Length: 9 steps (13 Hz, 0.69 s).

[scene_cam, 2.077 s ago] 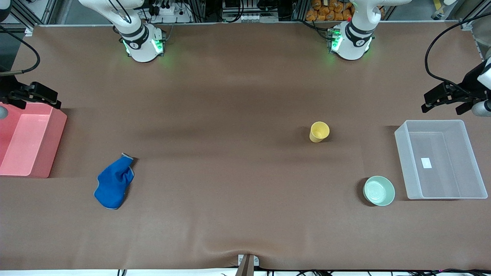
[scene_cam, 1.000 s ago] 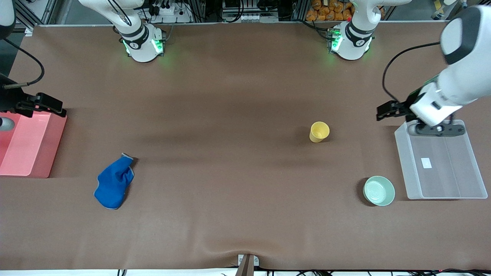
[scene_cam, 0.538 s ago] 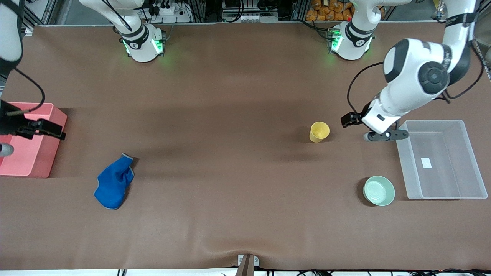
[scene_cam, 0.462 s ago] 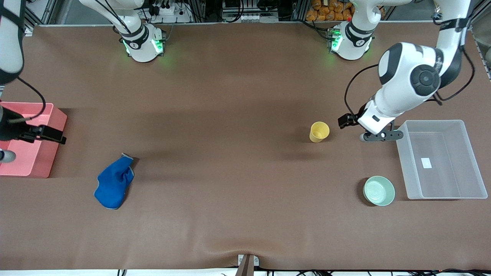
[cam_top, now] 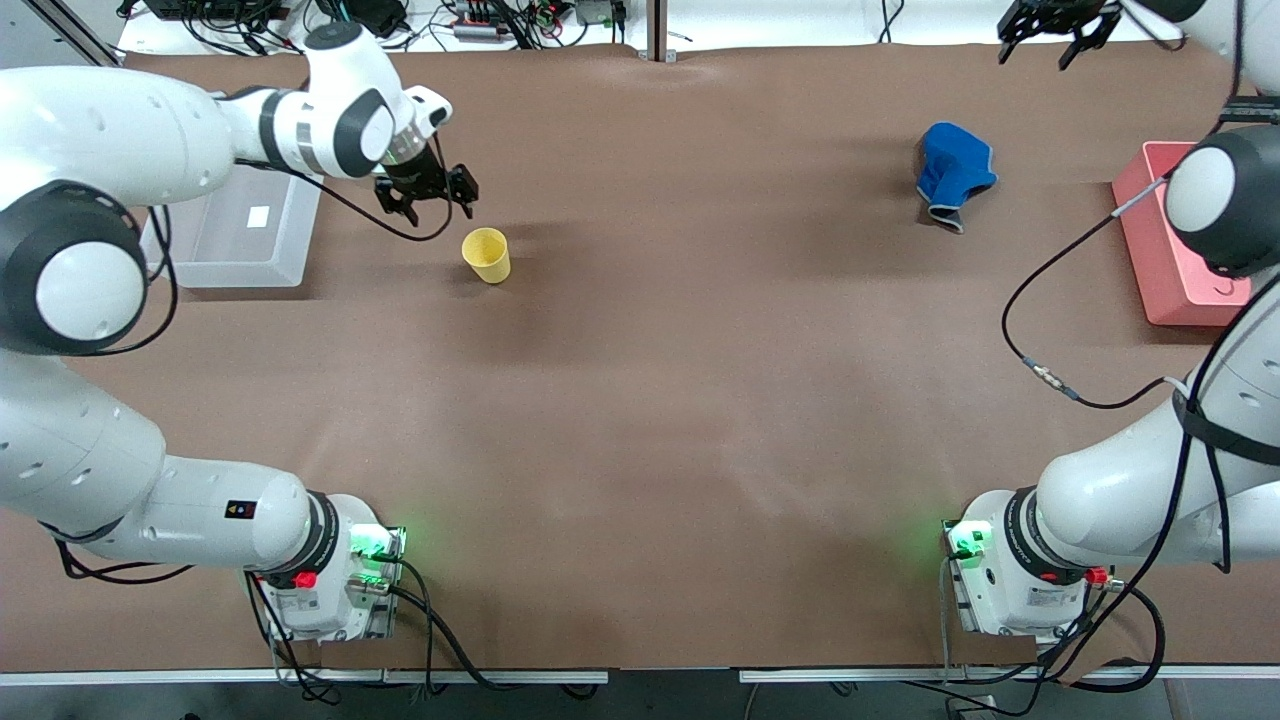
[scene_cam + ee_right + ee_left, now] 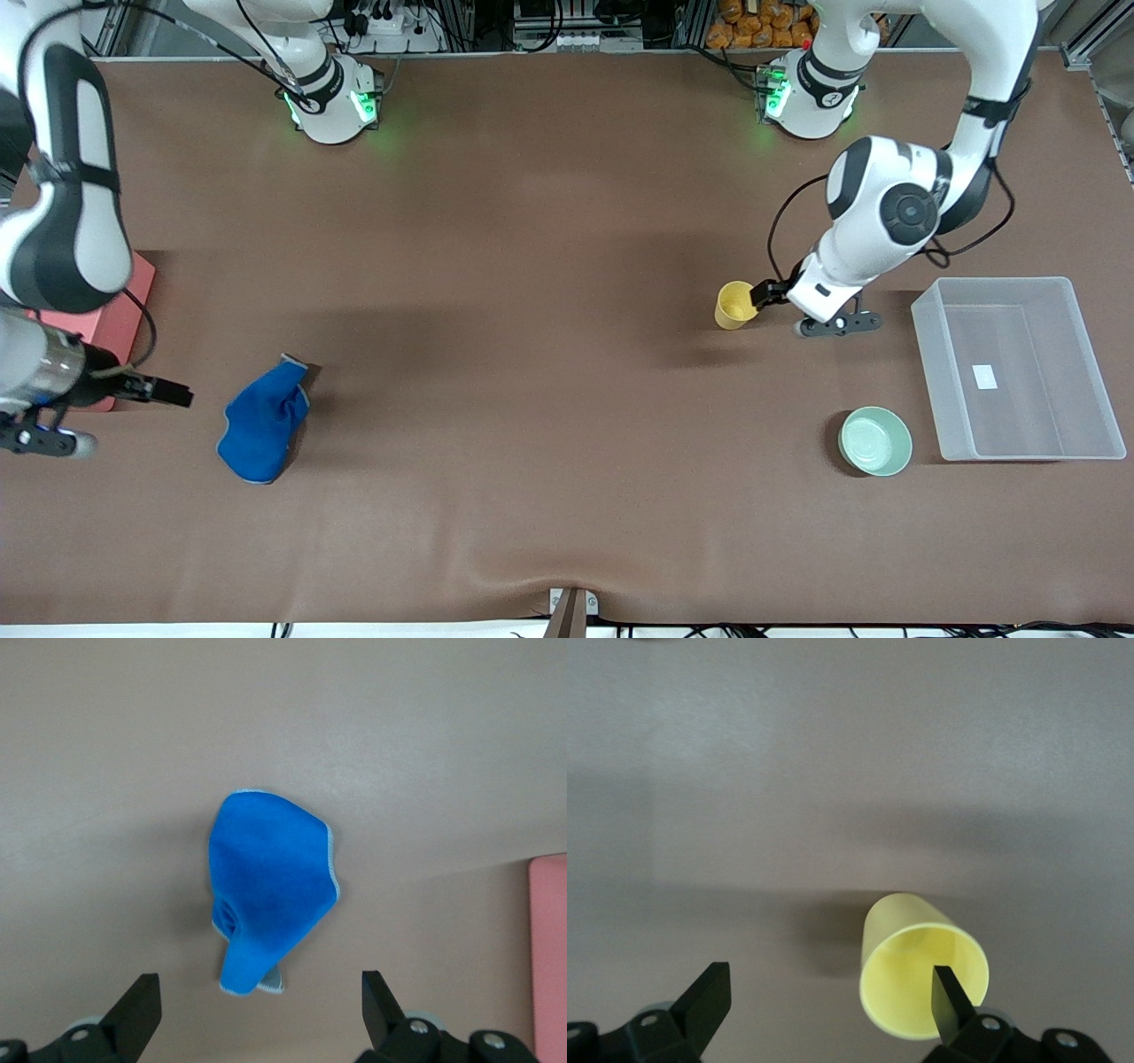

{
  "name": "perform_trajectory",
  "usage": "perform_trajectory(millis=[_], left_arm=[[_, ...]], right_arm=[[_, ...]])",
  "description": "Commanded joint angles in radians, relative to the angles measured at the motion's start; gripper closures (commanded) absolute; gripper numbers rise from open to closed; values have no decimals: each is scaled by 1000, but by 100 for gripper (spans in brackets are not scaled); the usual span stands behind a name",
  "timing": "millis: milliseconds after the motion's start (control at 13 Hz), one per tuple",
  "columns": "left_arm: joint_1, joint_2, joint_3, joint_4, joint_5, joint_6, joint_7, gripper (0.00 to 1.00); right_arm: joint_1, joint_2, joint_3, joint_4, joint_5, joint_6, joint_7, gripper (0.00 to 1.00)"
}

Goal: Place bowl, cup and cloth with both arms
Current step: 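Lower the left gripper onto the yellow cup while the right gripper reaches the cloth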

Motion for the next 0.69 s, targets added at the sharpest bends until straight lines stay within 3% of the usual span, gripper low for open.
perform_trajectory(millis=[0, 308, 462, 538, 615], left_arm=[[-9, 38, -4, 2, 27, 40, -45, 0], [-13, 60, -5, -6, 28, 45, -66, 10], [-21, 70, -5, -8, 28, 45, -68, 48], [-21, 73, -5, -8, 28, 46, -68, 56], [-27, 78, -5, -9, 28, 51, -68, 57]], right_arm=[[-2, 71, 6, 42, 13, -5, 28, 0], [0, 91, 6, 33, 15, -10, 35, 0], [0, 93, 6, 28, 19, -16, 32, 0], [0, 97, 6, 20, 21, -9, 35, 0], [5, 120, 6, 20, 21, -5, 35, 0]])
